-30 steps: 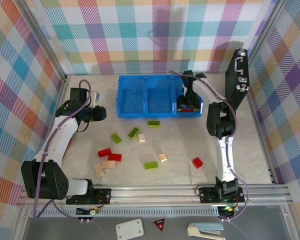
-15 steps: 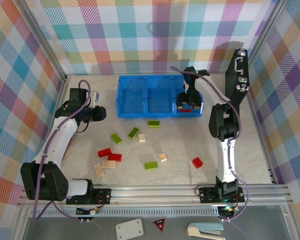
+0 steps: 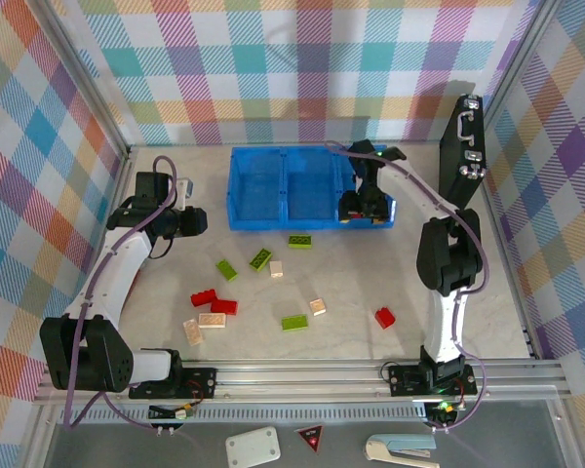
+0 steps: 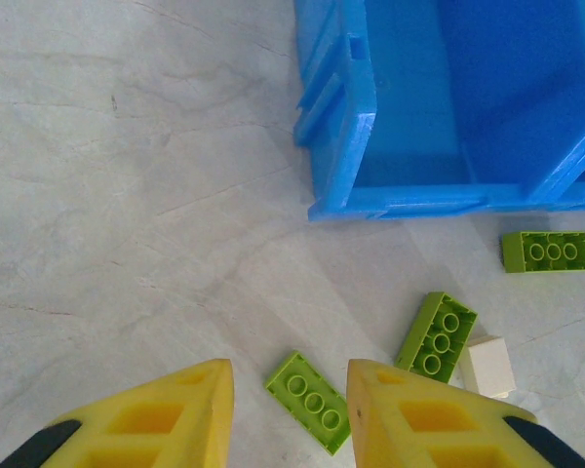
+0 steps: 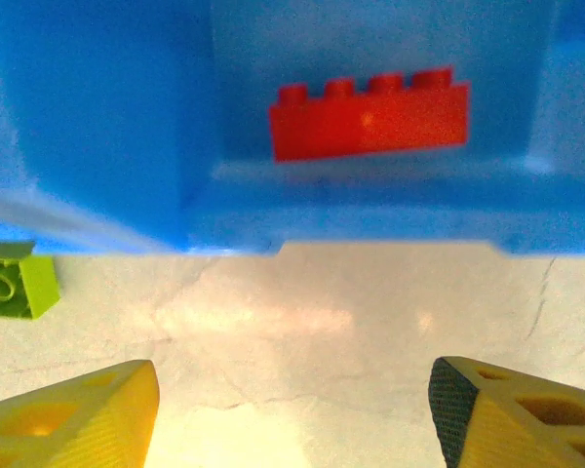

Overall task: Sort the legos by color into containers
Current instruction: Pick up the lego from the center of the table.

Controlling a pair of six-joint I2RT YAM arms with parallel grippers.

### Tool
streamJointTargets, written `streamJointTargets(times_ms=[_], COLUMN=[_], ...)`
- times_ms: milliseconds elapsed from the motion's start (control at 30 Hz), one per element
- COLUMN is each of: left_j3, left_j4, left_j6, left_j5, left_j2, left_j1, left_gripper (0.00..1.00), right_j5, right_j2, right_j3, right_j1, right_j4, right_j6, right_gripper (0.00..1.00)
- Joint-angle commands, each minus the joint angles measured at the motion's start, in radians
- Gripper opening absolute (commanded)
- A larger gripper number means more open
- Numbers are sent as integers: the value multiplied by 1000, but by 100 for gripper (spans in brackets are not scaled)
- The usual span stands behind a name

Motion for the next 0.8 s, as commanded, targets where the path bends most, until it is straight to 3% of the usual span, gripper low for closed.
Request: streamJointTargets(times_ms=[0, 367, 767], left_j3=[-8, -4, -4], left_j4=[17, 16, 13], left_j6=[6, 5, 6], left_j5=[26, 26, 22], left_j2=[-18, -5, -5], left_j1=[12, 12, 12], left_gripper=[36, 36, 36], right_j5=[49, 146, 187], right_j2=[-62, -64, 31], right_j3=[-59, -175, -124], right_j1=[54, 238, 368], right_j4=[44, 196, 339], right_j6=[99, 296, 375], right_gripper=[74, 74, 76])
